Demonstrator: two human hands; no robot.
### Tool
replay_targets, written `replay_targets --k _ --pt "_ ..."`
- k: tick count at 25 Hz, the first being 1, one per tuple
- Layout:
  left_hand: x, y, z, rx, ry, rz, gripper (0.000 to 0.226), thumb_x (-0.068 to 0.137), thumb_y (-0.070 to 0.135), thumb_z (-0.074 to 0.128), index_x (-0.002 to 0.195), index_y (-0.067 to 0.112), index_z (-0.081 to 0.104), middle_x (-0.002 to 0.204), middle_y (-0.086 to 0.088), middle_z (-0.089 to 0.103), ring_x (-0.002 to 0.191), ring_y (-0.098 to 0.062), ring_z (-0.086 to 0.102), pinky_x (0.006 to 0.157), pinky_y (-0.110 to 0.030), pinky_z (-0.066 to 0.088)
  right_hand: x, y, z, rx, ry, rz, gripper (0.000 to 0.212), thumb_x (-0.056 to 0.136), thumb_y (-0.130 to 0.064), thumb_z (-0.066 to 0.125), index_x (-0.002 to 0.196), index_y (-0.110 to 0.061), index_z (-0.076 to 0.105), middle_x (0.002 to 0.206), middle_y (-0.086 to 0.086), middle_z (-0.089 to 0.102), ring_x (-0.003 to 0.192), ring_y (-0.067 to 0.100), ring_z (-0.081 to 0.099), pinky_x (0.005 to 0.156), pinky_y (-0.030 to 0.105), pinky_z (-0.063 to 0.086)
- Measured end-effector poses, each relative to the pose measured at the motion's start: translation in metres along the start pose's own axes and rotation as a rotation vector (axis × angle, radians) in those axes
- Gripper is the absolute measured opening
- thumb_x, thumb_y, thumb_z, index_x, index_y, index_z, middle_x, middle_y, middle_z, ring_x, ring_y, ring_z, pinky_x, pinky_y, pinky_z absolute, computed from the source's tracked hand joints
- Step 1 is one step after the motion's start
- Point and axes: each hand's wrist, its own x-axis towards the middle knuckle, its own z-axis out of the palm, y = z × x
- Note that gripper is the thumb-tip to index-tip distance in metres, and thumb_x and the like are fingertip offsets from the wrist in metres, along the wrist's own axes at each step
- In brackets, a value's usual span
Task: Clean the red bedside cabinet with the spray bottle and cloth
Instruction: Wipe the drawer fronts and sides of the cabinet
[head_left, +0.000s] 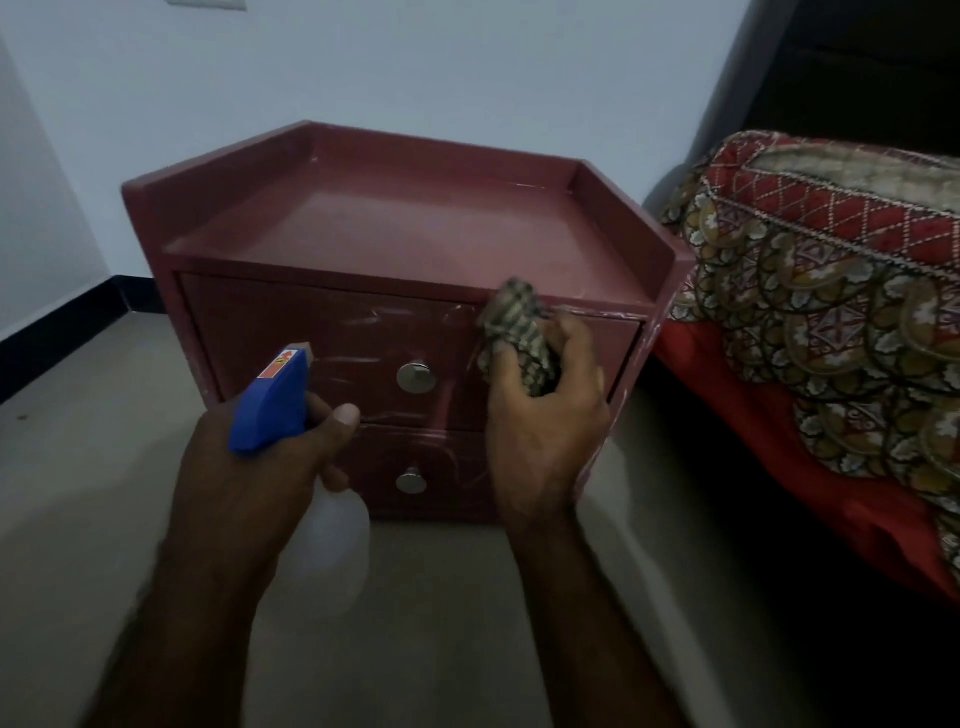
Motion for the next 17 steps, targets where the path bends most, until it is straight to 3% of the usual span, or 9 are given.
replay_targets --k 3,7,9,11,15,17 --pt "-0.003 -0.003 0.008 -0.016 -0.023 0.008 0.01 0.084 0.034 0.077 0.08 0.029 0.068 0.062 -0.009 0.07 0.062 -0.015 0.072 0.073 -0.027 0.042 0.002 -0.001 0.001 0.016 -0.018 -0.034 0.05 0.081 -0.026 0.081 0.128 -0.028 0.065 0.101 -0.006 0.069 0.092 0.007 0.062 0.081 0.004 0.041" --pt "-0.007 -0.001 0.016 -0.038 -0.034 0.038 0.013 0.084 0.03 0.079 0.082 0.04 0.071 0.063 -0.007 0.07 0.06 -0.021 0.072 0.075 -0.031 0.044 0.025 0.011 -0.022 0.095 0.148 0.063 0.041 0.081 -0.021 0.08 0.12 -0.023 0.068 0.101 -0.01 0.071 0.097 0.01 0.068 0.088 0.02 0.052" --pt "-0.008 0.001 0.018 -0.022 -0.035 0.06 0.028 0.085 0.031 0.078 0.08 0.056 0.067 0.067 -0.005 0.07 0.06 -0.021 0.072 0.073 -0.032 0.045 0.026 0.009 -0.017 0.09 0.132 0.041 0.039 0.081 -0.021 0.079 0.118 -0.025 0.067 0.1 -0.01 0.07 0.097 0.011 0.067 0.085 0.01 0.046" --pt "-0.009 0.003 0.022 -0.024 -0.032 0.055 0.033 0.085 0.031 0.078 0.08 0.06 0.066 0.068 -0.003 0.071 0.059 -0.02 0.072 0.072 -0.033 0.046 0.022 0.006 -0.012 0.068 0.055 -0.013 0.043 0.081 -0.022 0.079 0.123 -0.025 0.067 0.102 -0.01 0.069 0.095 0.009 0.066 0.083 0.005 0.043" --pt "-0.009 0.0 0.026 -0.032 -0.043 0.035 0.018 0.084 0.032 0.078 0.085 0.048 0.069 0.063 -0.009 0.069 0.059 -0.021 0.072 0.071 -0.033 0.047 0.041 0.019 -0.032 0.074 0.118 -0.014 0.045 0.081 -0.019 0.079 0.125 -0.02 0.068 0.106 -0.007 0.071 0.1 0.011 0.067 0.09 0.019 0.052" --pt "-0.01 0.0 0.027 -0.03 -0.044 0.041 0.022 0.085 0.031 0.078 0.084 0.051 0.069 0.063 -0.008 0.07 0.059 -0.02 0.072 0.071 -0.032 0.046 0.047 0.024 -0.038 0.088 0.143 0.008 0.042 0.081 -0.018 0.079 0.121 -0.02 0.068 0.105 -0.006 0.071 0.101 0.014 0.067 0.092 0.024 0.053"
